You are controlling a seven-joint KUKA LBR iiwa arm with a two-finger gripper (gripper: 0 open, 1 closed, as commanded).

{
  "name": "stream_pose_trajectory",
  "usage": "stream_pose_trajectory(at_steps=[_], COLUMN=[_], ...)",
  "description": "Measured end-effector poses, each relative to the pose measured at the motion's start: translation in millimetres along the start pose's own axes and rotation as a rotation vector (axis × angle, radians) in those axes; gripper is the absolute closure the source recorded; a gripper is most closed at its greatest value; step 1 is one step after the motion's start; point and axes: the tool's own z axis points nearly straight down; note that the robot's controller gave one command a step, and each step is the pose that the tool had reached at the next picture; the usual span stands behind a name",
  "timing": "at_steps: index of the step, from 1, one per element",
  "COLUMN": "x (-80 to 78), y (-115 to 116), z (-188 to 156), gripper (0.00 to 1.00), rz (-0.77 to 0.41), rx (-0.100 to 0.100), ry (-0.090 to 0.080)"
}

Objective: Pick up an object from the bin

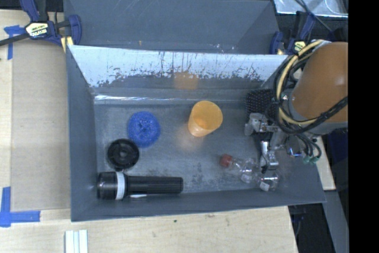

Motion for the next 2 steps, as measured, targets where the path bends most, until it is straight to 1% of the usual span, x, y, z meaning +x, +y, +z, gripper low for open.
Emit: stream_pose_trajectory(at_steps=[1,2], x=[-1.8,-6.2], y=[0.4,-54.7], z=[-4.3,121.8], gripper=[0.0,0.0], rz=[-0.003,0.11], rx=[0.001,-0.024], ry=[-0.009,0.024])
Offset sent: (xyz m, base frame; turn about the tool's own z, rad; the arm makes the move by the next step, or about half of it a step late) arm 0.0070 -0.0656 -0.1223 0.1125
